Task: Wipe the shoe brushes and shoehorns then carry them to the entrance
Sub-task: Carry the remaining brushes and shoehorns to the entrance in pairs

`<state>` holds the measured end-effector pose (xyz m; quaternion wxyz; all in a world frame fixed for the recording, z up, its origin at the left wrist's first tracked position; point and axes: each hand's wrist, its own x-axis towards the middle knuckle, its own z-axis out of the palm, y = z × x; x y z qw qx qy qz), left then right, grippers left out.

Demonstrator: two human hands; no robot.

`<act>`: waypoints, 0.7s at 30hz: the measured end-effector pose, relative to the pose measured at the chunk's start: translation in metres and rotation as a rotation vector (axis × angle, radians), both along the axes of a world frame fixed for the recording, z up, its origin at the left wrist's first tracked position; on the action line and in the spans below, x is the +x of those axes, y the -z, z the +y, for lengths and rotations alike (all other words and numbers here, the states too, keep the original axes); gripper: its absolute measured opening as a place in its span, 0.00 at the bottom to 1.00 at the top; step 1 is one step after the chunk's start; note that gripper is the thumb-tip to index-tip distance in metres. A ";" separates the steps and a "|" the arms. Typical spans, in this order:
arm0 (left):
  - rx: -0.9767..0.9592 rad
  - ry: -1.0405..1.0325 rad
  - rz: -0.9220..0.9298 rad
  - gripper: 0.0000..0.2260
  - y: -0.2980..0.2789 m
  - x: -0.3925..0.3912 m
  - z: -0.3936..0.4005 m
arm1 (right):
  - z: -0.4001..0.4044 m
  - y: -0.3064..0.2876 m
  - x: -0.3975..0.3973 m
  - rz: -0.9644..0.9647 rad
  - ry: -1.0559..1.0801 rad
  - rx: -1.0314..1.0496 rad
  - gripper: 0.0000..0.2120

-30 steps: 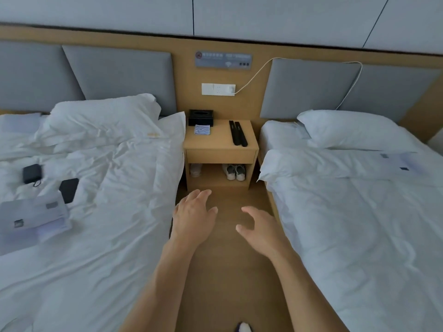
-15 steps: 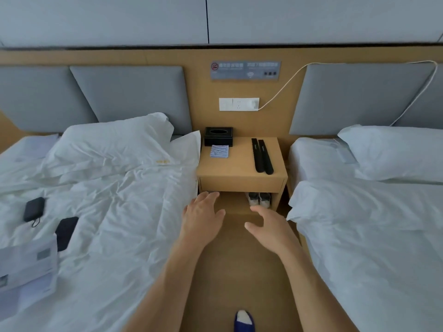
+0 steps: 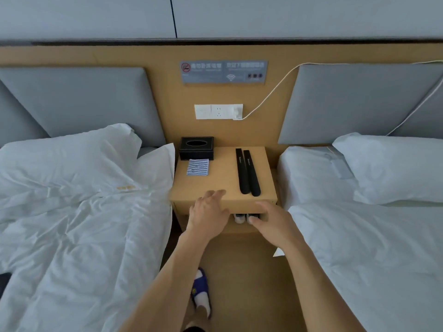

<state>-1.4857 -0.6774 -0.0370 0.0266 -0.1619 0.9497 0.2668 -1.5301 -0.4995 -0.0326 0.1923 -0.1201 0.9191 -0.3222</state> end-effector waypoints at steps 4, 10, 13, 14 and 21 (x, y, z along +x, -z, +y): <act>0.015 0.079 -0.018 0.24 0.017 -0.074 -0.008 | -0.007 0.018 -0.057 -0.043 0.065 0.031 0.26; 0.051 0.147 -0.109 0.24 0.046 -0.194 -0.039 | -0.036 0.040 -0.158 -0.097 0.169 0.047 0.24; 0.074 0.186 -0.152 0.24 0.065 -0.245 -0.057 | -0.051 0.053 -0.203 -0.111 0.171 0.076 0.22; 0.077 0.195 -0.174 0.24 0.072 -0.260 -0.062 | -0.055 0.058 -0.218 -0.120 0.169 0.087 0.21; 0.127 0.174 -0.354 0.25 0.125 -0.323 -0.082 | -0.065 0.110 -0.290 -0.403 0.333 0.007 0.22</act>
